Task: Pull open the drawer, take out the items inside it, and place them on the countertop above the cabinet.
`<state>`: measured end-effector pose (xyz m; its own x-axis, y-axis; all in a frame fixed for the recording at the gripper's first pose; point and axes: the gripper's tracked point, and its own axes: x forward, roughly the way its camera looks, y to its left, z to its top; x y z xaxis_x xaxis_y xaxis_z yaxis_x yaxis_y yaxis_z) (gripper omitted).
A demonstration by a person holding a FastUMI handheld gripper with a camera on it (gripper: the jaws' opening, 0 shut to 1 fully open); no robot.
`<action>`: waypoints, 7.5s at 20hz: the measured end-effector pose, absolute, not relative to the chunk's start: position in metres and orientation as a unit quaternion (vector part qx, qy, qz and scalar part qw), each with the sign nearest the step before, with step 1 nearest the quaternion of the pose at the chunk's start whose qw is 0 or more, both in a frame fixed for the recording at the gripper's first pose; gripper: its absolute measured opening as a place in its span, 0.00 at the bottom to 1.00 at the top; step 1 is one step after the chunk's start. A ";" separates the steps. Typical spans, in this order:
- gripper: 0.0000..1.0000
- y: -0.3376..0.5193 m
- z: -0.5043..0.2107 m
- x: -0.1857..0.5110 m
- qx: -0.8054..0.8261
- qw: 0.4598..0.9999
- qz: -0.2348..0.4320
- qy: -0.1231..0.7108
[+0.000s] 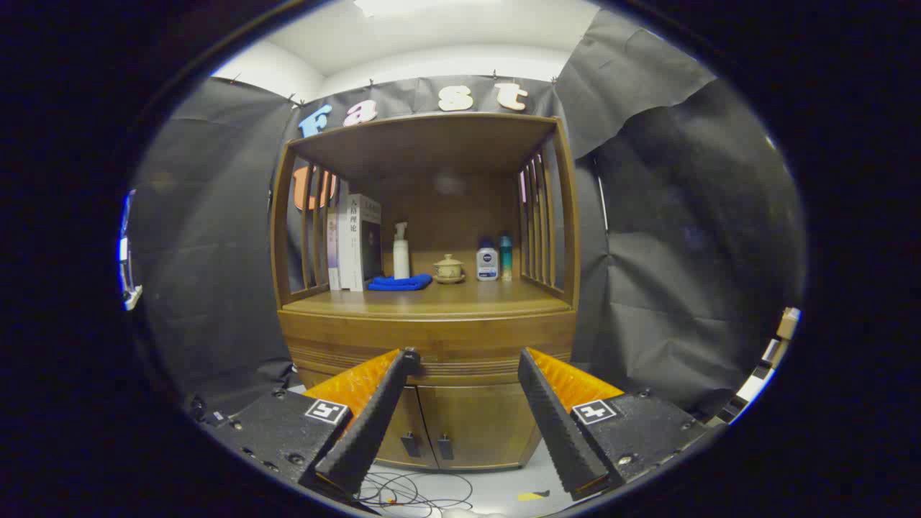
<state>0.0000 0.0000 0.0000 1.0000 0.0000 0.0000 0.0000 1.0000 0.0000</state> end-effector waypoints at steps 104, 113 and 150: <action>0.33 0.085 -0.112 -0.003 0.001 0.994 0.028 0.109; 0.33 0.086 -0.117 -0.014 0.000 0.994 0.028 0.106; 1.00 0.081 0.124 0.103 0.018 0.992 0.061 0.110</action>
<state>0.1032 0.0815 0.1236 0.9683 0.1242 -0.2169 -0.1164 0.9920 0.0481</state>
